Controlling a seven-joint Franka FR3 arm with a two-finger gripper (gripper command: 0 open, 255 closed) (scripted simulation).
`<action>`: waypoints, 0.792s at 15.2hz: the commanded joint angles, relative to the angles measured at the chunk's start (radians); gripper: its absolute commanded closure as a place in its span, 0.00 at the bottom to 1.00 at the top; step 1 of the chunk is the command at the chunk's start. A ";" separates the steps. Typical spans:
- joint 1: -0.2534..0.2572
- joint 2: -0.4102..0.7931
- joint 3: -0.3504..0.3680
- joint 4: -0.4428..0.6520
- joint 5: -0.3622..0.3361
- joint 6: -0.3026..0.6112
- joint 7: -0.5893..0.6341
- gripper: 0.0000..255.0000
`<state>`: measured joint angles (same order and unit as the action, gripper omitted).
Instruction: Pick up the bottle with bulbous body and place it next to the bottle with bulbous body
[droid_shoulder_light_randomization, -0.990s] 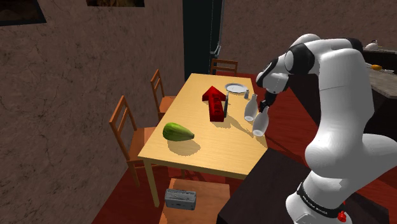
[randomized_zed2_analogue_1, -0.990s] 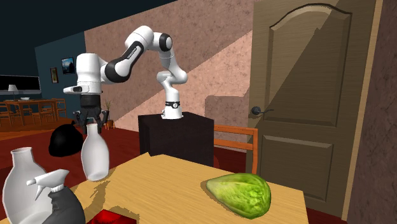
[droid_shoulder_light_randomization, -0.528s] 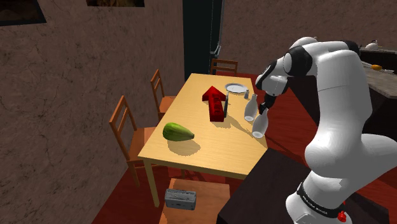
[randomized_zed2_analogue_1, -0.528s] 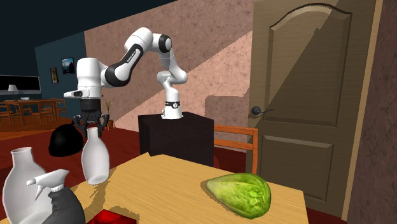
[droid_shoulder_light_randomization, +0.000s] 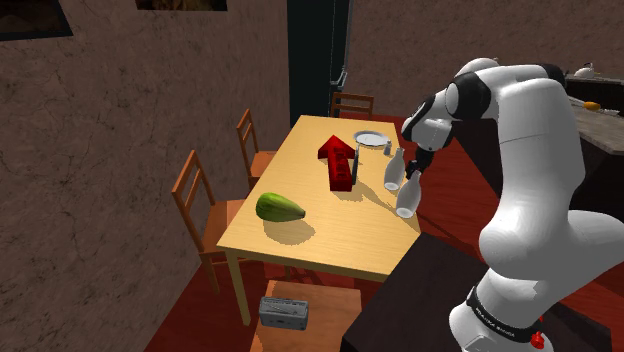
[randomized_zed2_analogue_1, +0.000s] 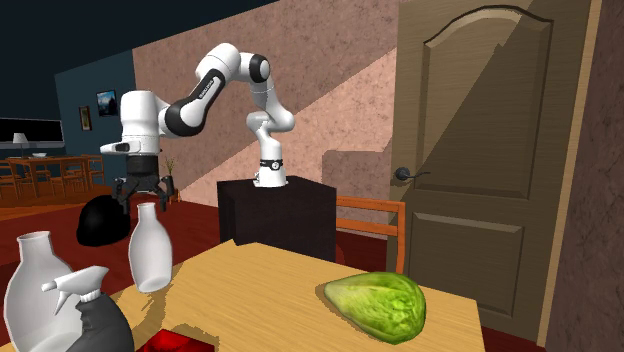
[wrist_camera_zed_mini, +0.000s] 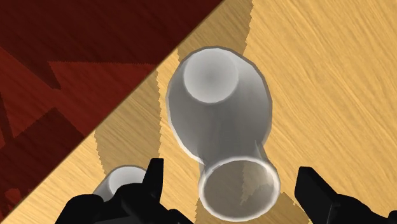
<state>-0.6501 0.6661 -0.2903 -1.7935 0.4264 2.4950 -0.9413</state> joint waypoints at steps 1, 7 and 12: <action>0.000 0.000 0.000 0.000 0.000 0.000 0.000 0.00; 0.022 -0.102 -0.037 -0.030 -0.042 -0.071 0.025 0.00; 0.022 -0.102 -0.037 -0.029 -0.042 -0.071 0.025 0.00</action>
<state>-0.6277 0.5645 -0.3271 -1.8228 0.3847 2.4241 -0.9165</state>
